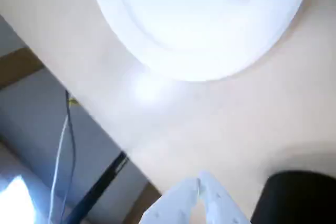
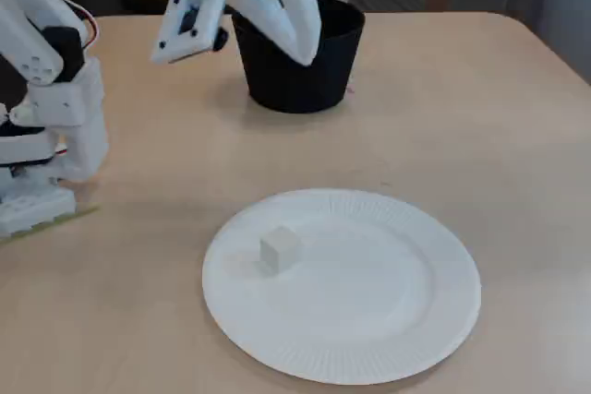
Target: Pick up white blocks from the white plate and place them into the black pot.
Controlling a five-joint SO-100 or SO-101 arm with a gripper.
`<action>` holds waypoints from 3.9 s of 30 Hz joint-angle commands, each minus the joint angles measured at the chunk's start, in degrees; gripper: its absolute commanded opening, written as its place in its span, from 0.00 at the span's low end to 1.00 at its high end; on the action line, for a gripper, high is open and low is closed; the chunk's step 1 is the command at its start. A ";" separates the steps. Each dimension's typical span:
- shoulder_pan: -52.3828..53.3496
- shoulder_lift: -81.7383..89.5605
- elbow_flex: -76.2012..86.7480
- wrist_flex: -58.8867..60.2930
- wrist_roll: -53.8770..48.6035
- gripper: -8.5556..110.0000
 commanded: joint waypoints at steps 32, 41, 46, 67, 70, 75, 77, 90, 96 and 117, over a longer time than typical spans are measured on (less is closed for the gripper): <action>22.15 -31.29 -9.58 10.55 -15.91 0.39; 20.57 -35.24 -10.46 7.82 -11.60 0.36; 20.13 -38.94 -10.46 4.57 -11.60 0.35; 19.25 -36.74 -10.72 -22.85 -12.13 0.05; 15.64 -31.82 -10.72 -32.08 -13.18 0.05; 3.60 -21.88 -12.48 -39.46 -13.27 0.05; -2.20 -17.84 -12.48 -42.36 -13.71 0.05; -37.88 -12.22 -6.33 -51.15 -25.14 0.05; -40.61 -10.46 3.96 -54.76 -27.25 0.05; -41.66 0.62 13.10 -50.27 -31.20 0.31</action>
